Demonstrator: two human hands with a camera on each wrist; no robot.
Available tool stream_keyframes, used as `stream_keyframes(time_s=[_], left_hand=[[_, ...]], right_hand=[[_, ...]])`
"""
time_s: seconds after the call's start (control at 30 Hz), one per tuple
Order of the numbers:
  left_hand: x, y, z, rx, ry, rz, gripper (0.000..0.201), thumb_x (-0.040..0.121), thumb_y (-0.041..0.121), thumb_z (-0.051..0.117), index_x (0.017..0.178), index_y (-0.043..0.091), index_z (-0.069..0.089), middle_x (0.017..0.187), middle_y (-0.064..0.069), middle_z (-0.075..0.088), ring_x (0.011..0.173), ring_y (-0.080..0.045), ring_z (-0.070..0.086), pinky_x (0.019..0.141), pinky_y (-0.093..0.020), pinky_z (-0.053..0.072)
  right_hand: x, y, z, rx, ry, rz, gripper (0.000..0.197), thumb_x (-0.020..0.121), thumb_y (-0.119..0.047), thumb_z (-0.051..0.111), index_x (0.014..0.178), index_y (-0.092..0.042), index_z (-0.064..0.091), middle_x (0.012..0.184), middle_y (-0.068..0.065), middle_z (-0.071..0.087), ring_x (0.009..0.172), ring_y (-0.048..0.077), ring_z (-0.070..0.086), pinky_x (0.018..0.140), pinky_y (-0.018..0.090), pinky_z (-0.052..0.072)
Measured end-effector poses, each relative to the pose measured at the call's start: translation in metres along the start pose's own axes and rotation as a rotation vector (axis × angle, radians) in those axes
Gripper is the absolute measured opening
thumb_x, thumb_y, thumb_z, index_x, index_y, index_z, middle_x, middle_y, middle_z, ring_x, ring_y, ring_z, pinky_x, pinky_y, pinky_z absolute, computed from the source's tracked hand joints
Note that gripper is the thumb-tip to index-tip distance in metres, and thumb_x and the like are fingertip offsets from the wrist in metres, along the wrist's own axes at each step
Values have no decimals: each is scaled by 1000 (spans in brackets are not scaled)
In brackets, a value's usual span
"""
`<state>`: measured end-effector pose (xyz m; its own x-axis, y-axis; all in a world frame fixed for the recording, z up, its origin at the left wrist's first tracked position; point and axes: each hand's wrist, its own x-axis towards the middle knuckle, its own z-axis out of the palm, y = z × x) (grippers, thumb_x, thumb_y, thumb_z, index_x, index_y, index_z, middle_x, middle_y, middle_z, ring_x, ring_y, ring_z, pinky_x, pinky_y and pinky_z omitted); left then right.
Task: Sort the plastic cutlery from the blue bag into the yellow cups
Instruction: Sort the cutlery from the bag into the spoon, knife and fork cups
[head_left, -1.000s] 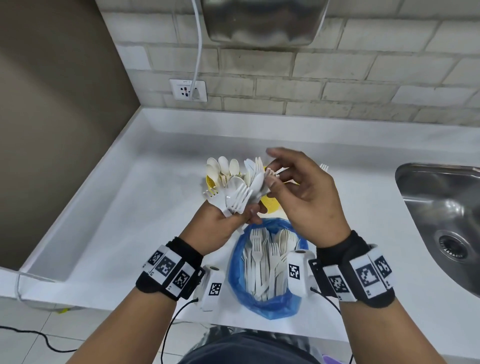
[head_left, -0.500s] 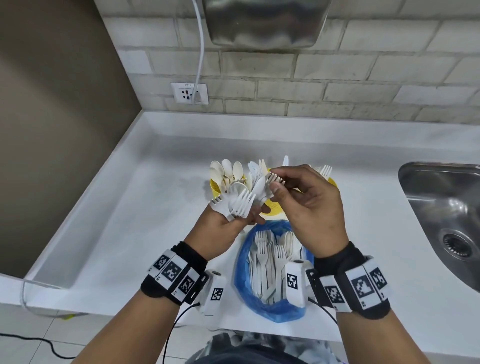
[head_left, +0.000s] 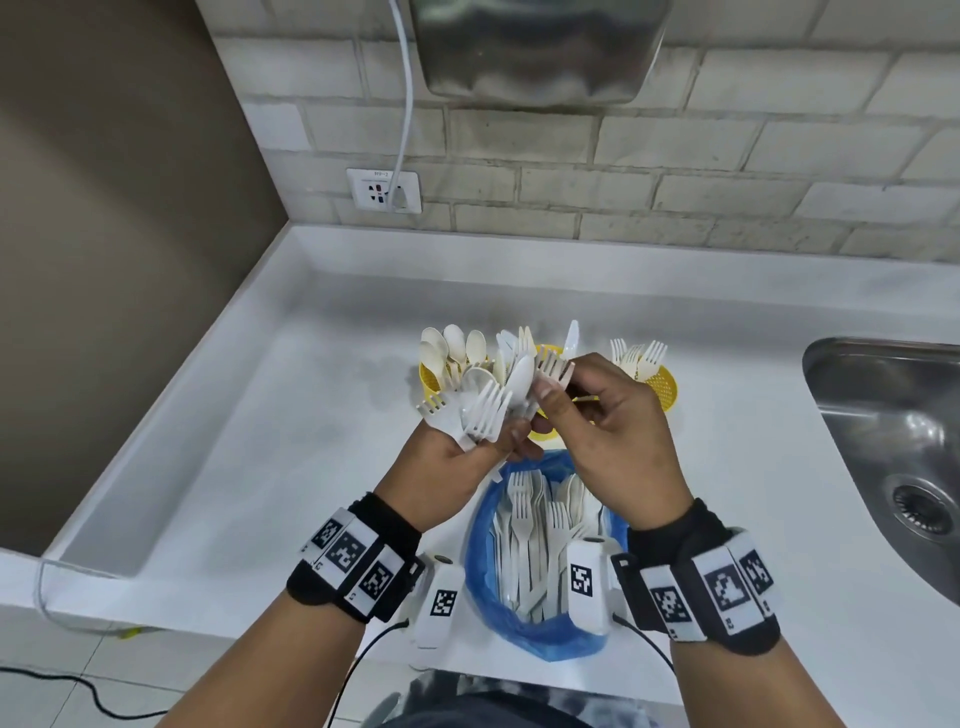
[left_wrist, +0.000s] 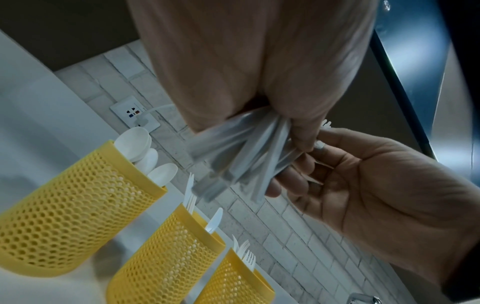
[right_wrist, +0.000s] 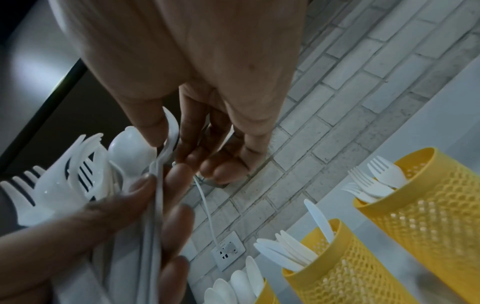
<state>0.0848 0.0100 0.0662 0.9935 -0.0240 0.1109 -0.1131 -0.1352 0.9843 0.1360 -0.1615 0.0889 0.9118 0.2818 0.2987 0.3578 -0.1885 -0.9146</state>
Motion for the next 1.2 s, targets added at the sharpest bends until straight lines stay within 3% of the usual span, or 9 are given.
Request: stream_keyframes(time_s=[0.1, 0.23, 0.33, 0.47, 0.6, 0.8, 0.87, 1.0, 1.2], left_hand=[[-1, 3, 0, -20, -4, 10, 19, 103, 12, 59, 120, 16, 65, 102, -2, 78, 93, -22, 77, 85, -34, 61], [3, 7, 0, -10, -10, 13, 16, 104, 9, 55, 115, 7, 67, 89, 9, 79, 82, -8, 75, 70, -15, 54], [10, 8, 1, -36, -14, 22, 18, 103, 11, 56, 118, 6, 66, 93, 2, 79, 86, -17, 76, 73, -22, 56], [17, 6, 6, -47, -21, -4, 21, 101, 18, 59, 120, 12, 67, 98, 1, 79, 89, -22, 77, 80, -29, 60], [21, -2, 7, -58, 2, -64, 30, 94, 32, 63, 114, 10, 68, 96, -10, 78, 89, -28, 77, 90, -47, 61], [32, -4, 5, -31, -50, -4, 20, 104, 10, 56, 108, 25, 69, 109, -6, 76, 79, -28, 71, 76, -37, 59], [35, -5, 4, -2, -43, 2, 15, 104, 9, 56, 111, 17, 67, 107, -4, 76, 76, -25, 70, 73, -35, 57], [38, -8, 1, 3, -54, -11, 14, 104, 10, 57, 113, 14, 66, 107, -5, 76, 75, -26, 69, 71, -29, 55], [34, -6, -2, 39, -116, -28, 13, 105, 11, 55, 109, 15, 68, 100, 1, 76, 75, -20, 68, 73, -26, 53]], right_hand=[[2, 3, 1, -59, -54, -9, 24, 98, -30, 63, 90, -12, 76, 87, -1, 63, 78, 24, 69, 73, 44, 57], [7, 0, 3, 79, 28, 29, 25, 103, -17, 61, 85, -1, 70, 85, 12, 62, 70, 14, 68, 66, 24, 52], [10, -1, 4, 136, -10, 84, 18, 103, -15, 60, 97, -5, 73, 95, 17, 70, 81, 20, 73, 66, 29, 58], [15, -1, -3, 266, -1, 118, 21, 105, -14, 55, 98, -13, 74, 85, 2, 75, 74, 11, 68, 69, 26, 55], [30, -2, -15, 597, 140, 199, 27, 110, -17, 42, 97, -1, 61, 88, 22, 71, 84, 43, 70, 79, 51, 58], [51, -3, -35, 653, 255, 174, 28, 112, -21, 36, 93, -11, 53, 63, 2, 49, 53, 20, 46, 57, 34, 46], [56, 1, -36, 495, 213, 180, 22, 109, -19, 47, 92, -14, 60, 61, -5, 42, 53, 14, 35, 54, 31, 32], [59, 3, -34, 293, 27, 204, 15, 93, -27, 65, 95, -16, 75, 55, -9, 39, 53, 17, 32, 54, 33, 31], [61, 3, -25, 465, -150, 257, 20, 89, -19, 64, 99, -6, 75, 54, -3, 35, 54, 19, 25, 56, 39, 21]])
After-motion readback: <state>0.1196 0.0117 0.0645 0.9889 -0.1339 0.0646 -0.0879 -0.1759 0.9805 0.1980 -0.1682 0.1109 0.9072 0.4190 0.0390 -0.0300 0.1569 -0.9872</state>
